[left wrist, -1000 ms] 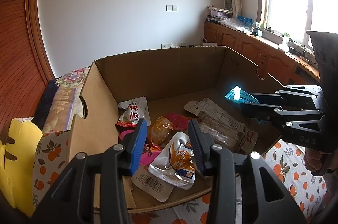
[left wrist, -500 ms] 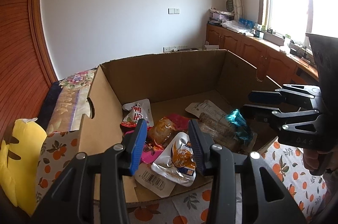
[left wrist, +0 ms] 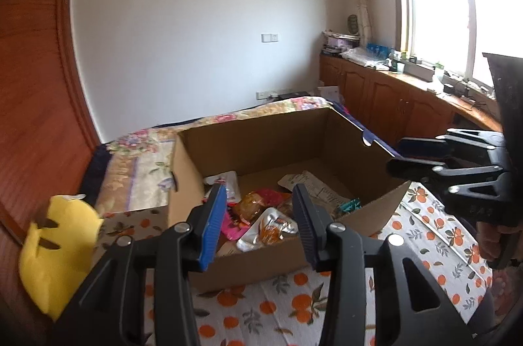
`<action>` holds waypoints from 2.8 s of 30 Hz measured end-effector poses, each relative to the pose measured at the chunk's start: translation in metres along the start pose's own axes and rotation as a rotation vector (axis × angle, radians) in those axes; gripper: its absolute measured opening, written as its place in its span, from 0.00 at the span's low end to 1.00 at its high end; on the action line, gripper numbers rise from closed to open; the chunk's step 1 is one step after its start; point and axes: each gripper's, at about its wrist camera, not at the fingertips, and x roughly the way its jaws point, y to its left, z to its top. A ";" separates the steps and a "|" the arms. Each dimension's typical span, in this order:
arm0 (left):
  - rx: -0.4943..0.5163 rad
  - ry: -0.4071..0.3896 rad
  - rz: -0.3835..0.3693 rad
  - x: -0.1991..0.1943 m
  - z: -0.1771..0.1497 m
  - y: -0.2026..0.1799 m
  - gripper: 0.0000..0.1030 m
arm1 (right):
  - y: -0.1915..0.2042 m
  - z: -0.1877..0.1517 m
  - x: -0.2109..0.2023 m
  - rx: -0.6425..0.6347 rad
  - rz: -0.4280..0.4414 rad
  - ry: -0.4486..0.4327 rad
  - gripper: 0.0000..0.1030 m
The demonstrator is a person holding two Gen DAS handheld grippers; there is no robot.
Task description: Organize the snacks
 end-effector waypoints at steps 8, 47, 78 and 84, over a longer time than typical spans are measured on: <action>-0.008 0.005 0.042 -0.044 -0.027 -0.009 0.48 | 0.010 -0.033 -0.054 0.072 -0.041 -0.040 0.55; -0.082 -0.101 0.155 -0.212 -0.099 -0.061 1.00 | 0.055 -0.103 -0.200 0.178 -0.187 -0.130 1.00; -0.083 -0.103 0.254 -0.252 -0.160 -0.093 1.00 | 0.097 -0.165 -0.251 0.211 -0.328 -0.136 1.00; -0.096 -0.106 0.253 -0.254 -0.162 -0.092 1.00 | 0.098 -0.165 -0.252 0.204 -0.340 -0.141 1.00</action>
